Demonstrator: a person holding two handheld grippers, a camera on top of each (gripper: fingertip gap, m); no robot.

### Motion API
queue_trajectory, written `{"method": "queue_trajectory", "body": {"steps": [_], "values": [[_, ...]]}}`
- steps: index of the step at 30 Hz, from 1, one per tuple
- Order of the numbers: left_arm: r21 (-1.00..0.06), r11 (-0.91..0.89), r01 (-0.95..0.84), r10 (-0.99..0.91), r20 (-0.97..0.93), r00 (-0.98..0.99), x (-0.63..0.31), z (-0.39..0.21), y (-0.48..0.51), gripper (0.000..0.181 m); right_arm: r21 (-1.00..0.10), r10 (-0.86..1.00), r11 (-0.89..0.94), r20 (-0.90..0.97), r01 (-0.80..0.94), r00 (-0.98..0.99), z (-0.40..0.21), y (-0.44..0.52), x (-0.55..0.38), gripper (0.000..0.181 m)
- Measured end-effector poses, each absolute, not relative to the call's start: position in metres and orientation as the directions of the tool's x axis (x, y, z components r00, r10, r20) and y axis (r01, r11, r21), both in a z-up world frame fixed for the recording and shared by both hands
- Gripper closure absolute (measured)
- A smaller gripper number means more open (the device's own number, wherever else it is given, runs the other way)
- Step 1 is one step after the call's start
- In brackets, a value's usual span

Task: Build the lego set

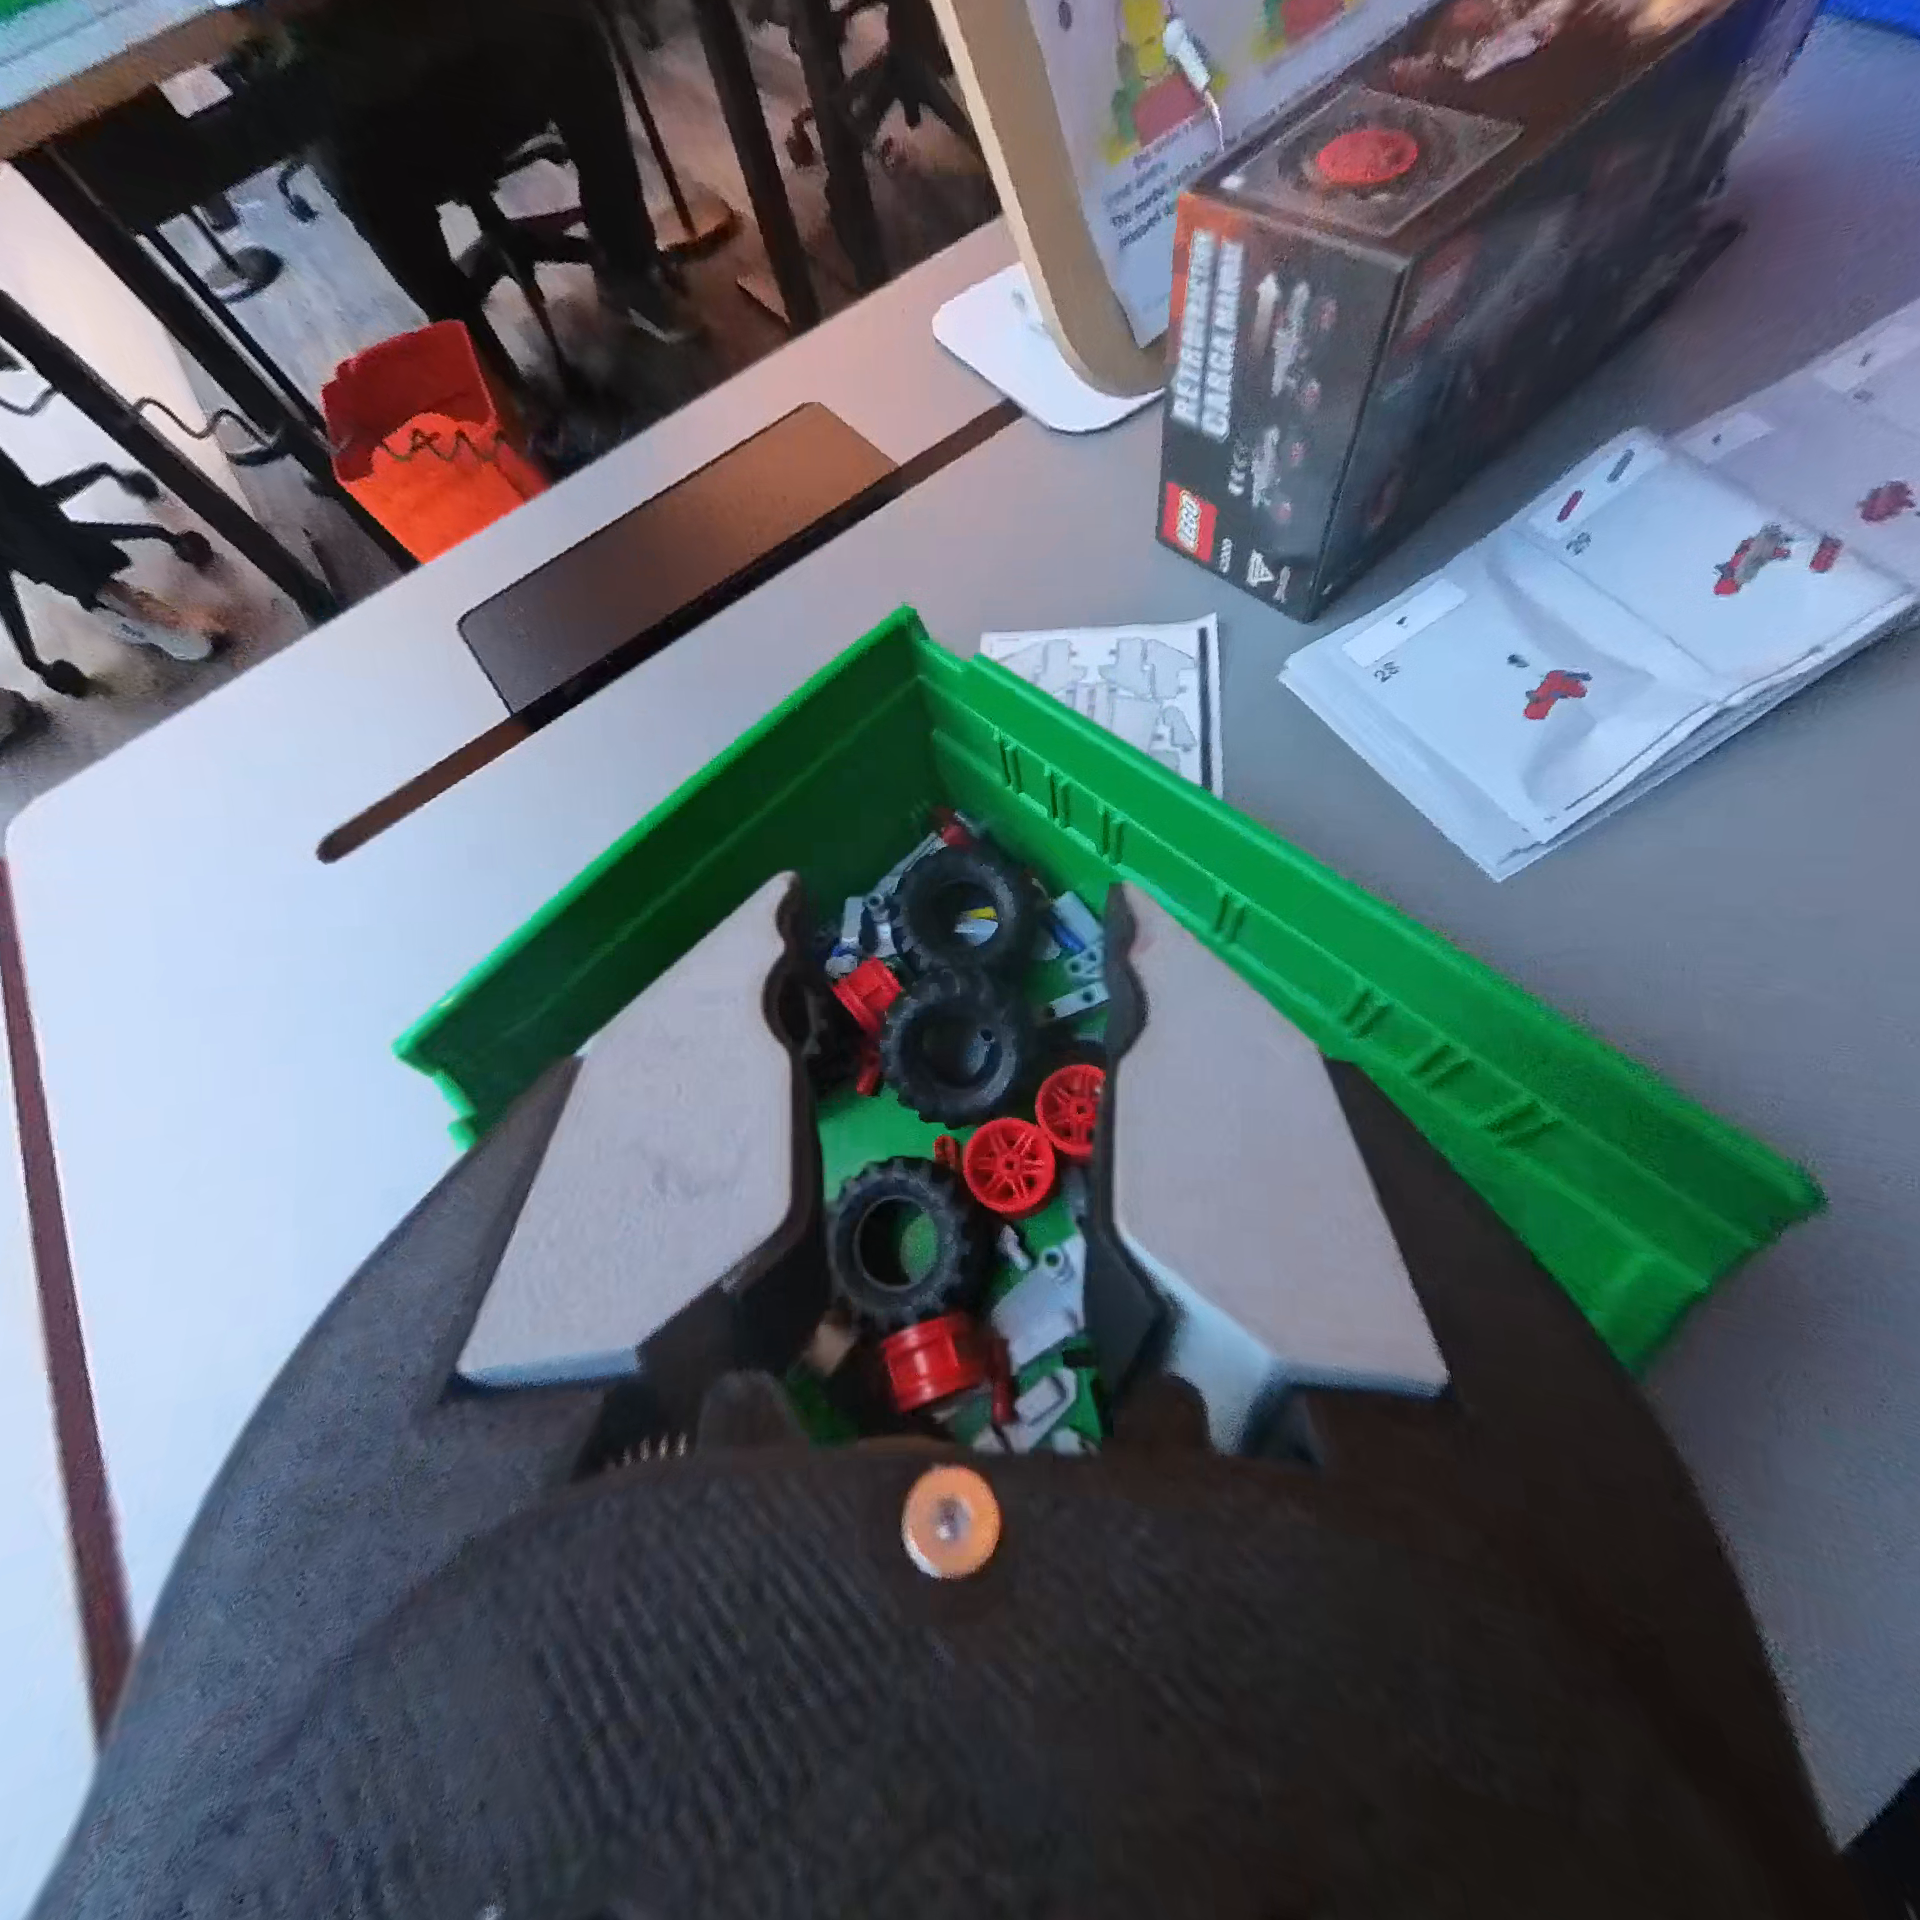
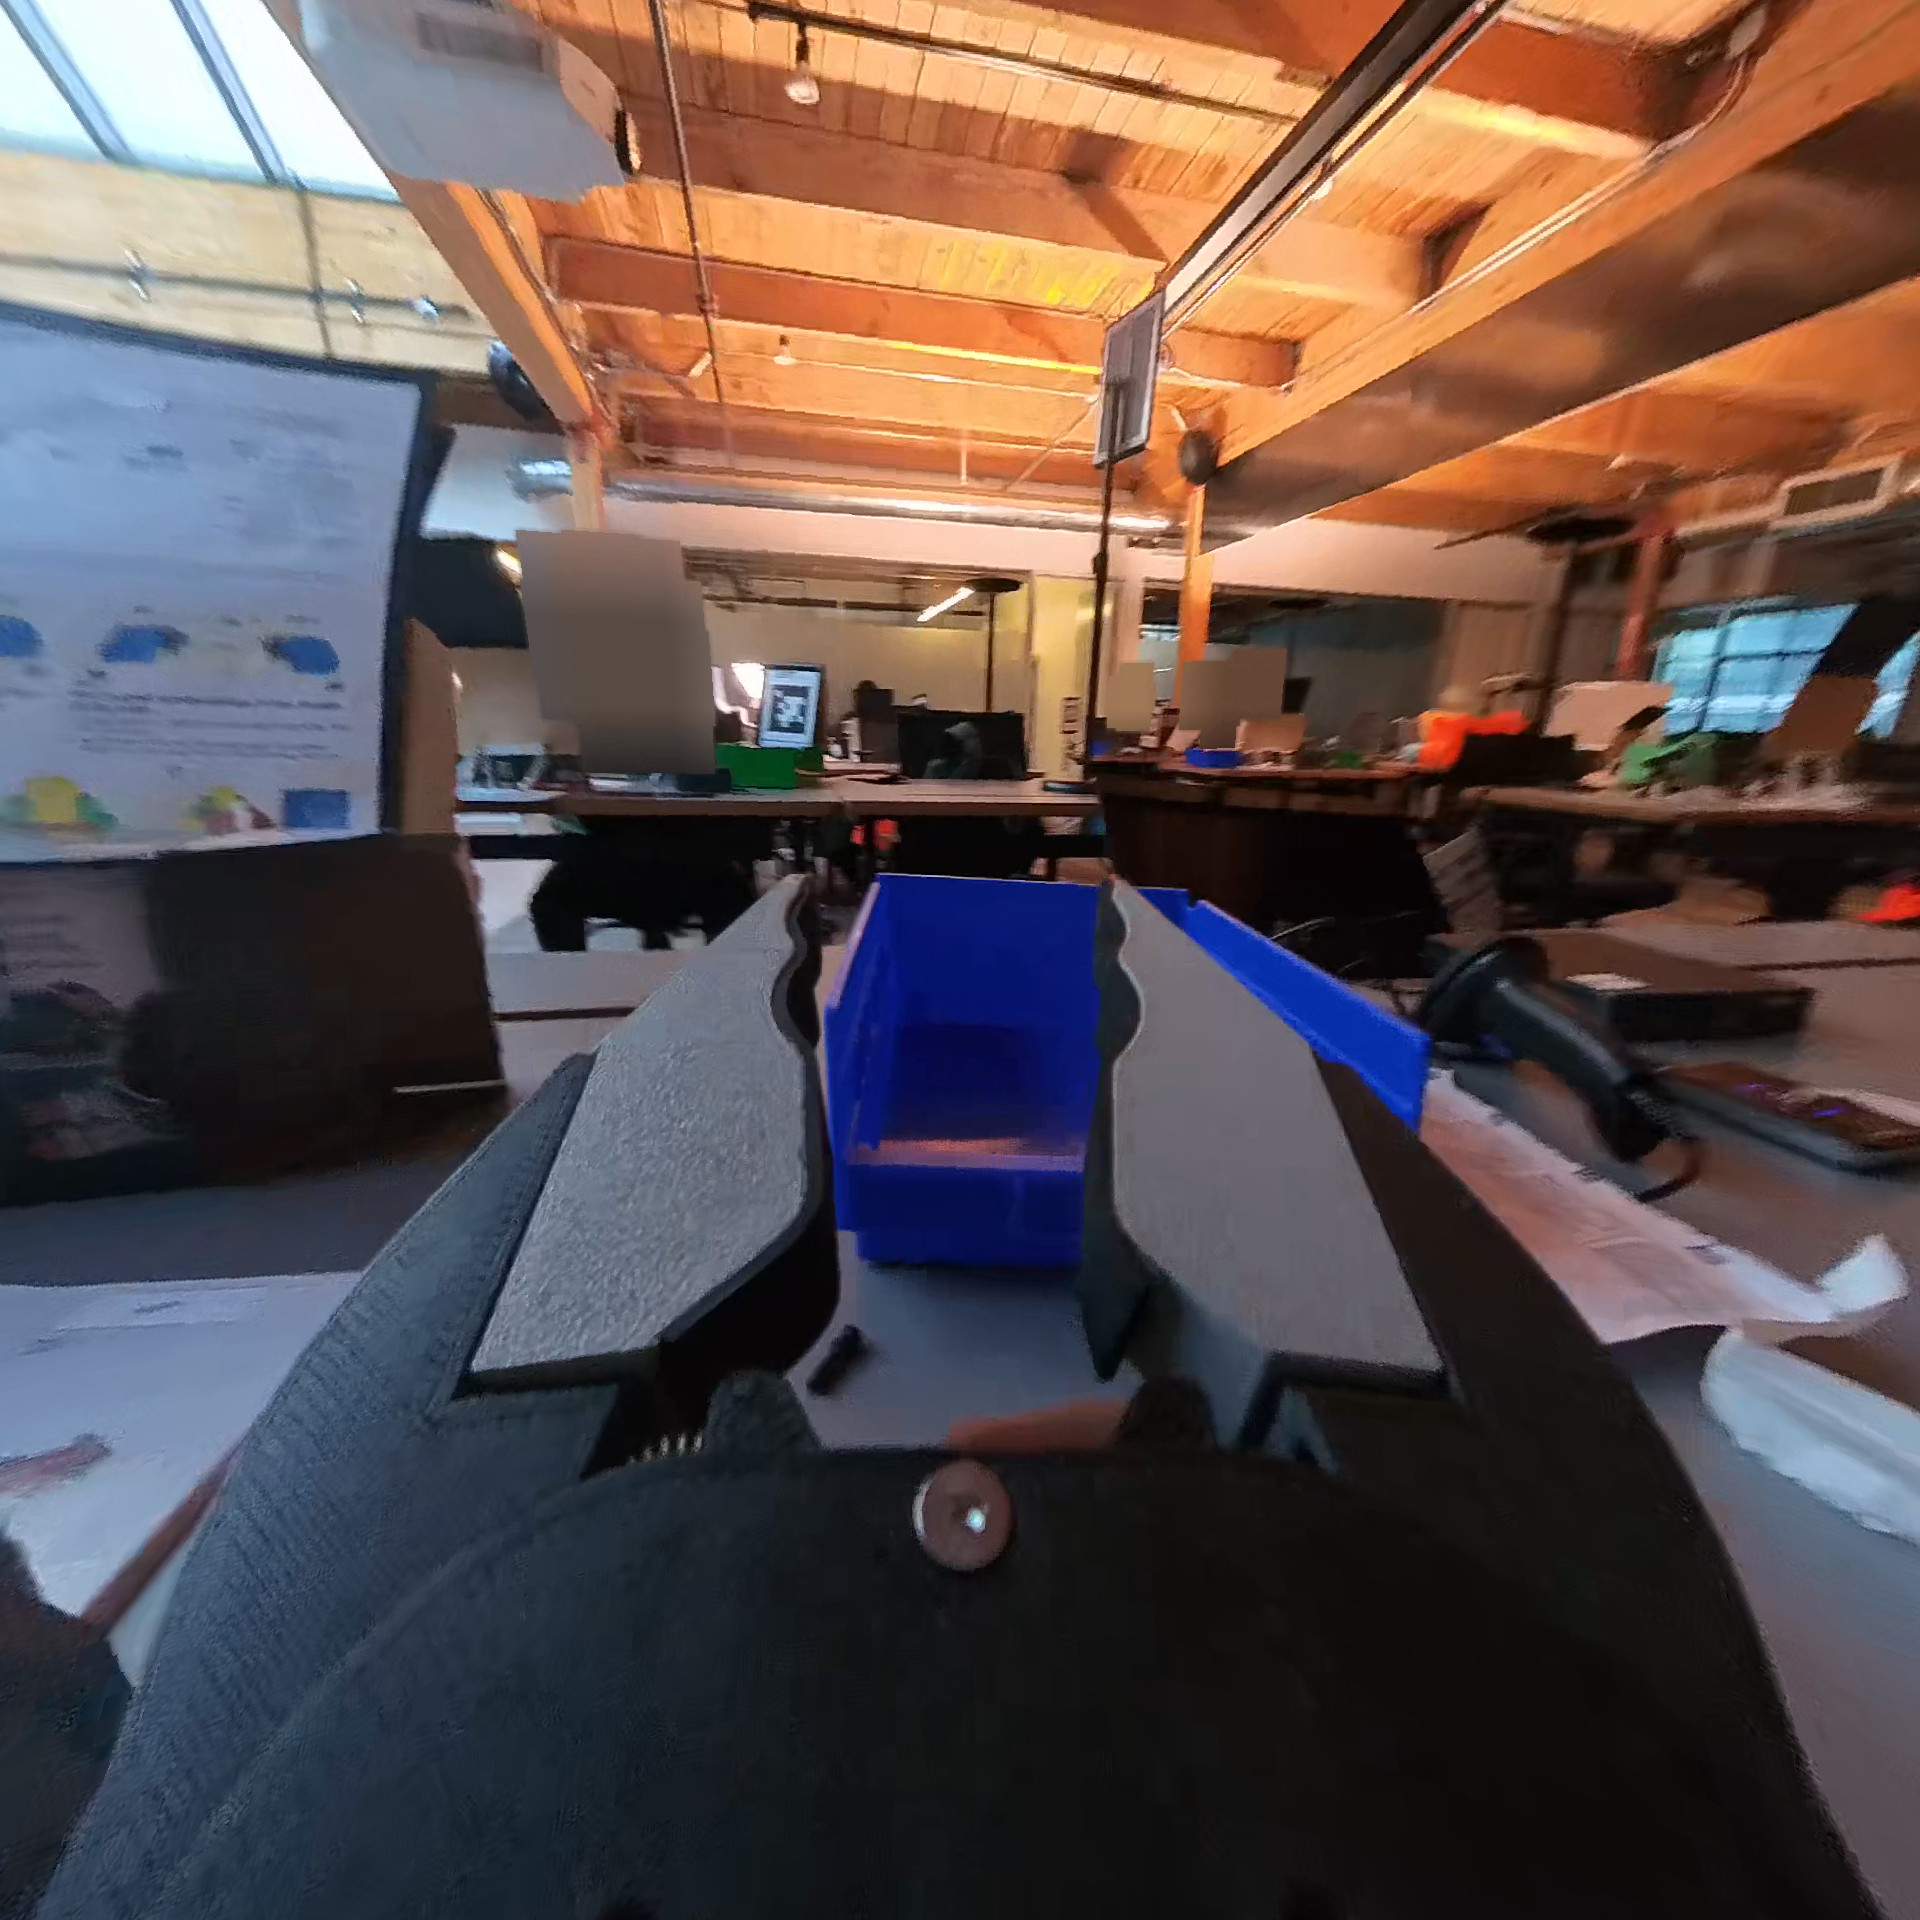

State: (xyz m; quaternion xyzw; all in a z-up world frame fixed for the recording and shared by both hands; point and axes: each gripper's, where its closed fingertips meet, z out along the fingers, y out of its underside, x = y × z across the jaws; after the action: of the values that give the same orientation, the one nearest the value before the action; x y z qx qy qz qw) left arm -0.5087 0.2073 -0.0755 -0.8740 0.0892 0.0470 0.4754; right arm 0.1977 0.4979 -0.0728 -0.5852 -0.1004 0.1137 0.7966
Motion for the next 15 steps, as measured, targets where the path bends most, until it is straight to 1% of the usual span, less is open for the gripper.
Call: {"method": "queue_trajectory", "body": {"steps": [3, 4, 6, 8, 10, 12, 15], "values": [[-0.791, -0.568, -0.229, -0.084, -0.221, 0.972, -0.525, -0.079, 0.211, 0.130, -0.955, 0.250, 0.296, 0.112, 0.034, 0.962, -0.074, 0.498, 0.195, 0.133], [-0.798, -0.564, -0.214, -0.083, -0.203, 0.976, -0.525, -0.082, 0.210, 0.134, -0.954, 0.245, 0.295, 0.121, 0.045, 0.962, -0.075, 0.499, 0.195, 0.132], [-0.816, -0.563, -0.131, -0.050, -0.125, 0.991, -0.523, -0.089, 0.201, 0.142, -0.957, 0.290, 0.288, 0.101, 0.014, 0.952, -0.075, 0.499, 0.190, 0.130], [-0.837, -0.545, -0.050, -0.007, -0.054, 0.998, -0.515, -0.089, 0.186, 0.139, -0.954, 0.329, 0.300, 0.089, -0.015, 0.940, -0.072, 0.495, 0.186, 0.128], [-0.875, -0.483, -0.006, -0.021, 0.005, 1.000, -0.492, -0.072, 0.178, 0.134, -0.952, 0.368, 0.304, 0.077, -0.042, 0.927, -0.073, 0.491, 0.182, 0.130], [-0.891, -0.453, -0.038, -0.055, -0.015, 0.998, -0.468, -0.054, 0.171, 0.135, -0.955, 0.416, 0.286, 0.051, -0.078, 0.908, -0.075, 0.489, 0.179, 0.128], [-0.894, -0.422, -0.149, -0.096, -0.120, 0.988, -0.445, -0.035, 0.164, 0.131, -0.959, 0.462, 0.261, 0.025, -0.109, 0.887, -0.078, 0.486, 0.177, 0.127]]}}
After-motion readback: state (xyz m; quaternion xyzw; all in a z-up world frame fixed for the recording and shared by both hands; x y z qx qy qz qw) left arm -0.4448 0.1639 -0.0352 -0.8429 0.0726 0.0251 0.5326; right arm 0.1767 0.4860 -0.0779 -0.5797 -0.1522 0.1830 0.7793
